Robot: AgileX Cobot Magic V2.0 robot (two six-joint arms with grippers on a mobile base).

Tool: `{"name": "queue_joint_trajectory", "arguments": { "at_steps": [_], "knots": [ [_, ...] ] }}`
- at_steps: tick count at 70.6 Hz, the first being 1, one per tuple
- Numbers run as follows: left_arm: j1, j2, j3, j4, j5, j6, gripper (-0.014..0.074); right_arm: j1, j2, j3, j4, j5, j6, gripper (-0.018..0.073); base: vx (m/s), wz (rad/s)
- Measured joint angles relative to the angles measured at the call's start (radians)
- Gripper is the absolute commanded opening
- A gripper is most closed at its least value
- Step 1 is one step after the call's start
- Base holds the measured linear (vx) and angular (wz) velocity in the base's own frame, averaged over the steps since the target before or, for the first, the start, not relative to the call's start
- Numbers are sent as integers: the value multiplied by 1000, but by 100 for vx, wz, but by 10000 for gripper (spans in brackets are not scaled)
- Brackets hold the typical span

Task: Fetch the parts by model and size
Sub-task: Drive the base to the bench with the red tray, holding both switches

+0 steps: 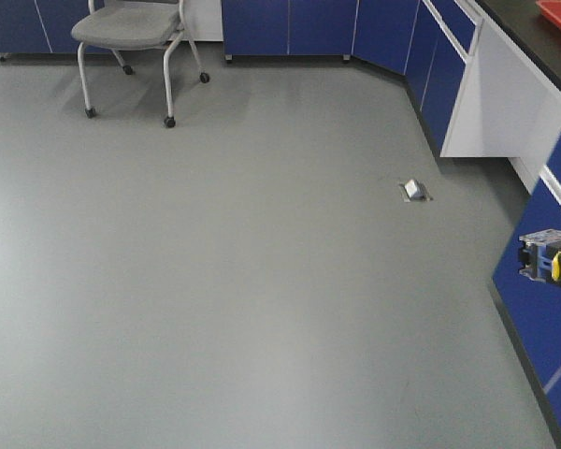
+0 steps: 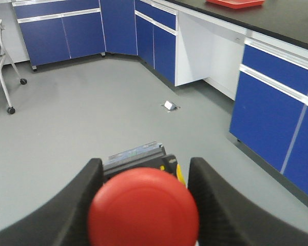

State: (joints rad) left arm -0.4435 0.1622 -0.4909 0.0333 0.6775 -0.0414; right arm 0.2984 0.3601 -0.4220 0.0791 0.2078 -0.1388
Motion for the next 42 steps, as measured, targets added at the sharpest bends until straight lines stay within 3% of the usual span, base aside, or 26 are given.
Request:
{"name": "queue_joint_trajectory", "arguments": {
  "at_steps": [42],
  "knots": [
    [0, 0, 0, 0, 0, 0, -7, 0, 0, 0, 0, 0, 0, -6, 75, -2]
  ]
}}
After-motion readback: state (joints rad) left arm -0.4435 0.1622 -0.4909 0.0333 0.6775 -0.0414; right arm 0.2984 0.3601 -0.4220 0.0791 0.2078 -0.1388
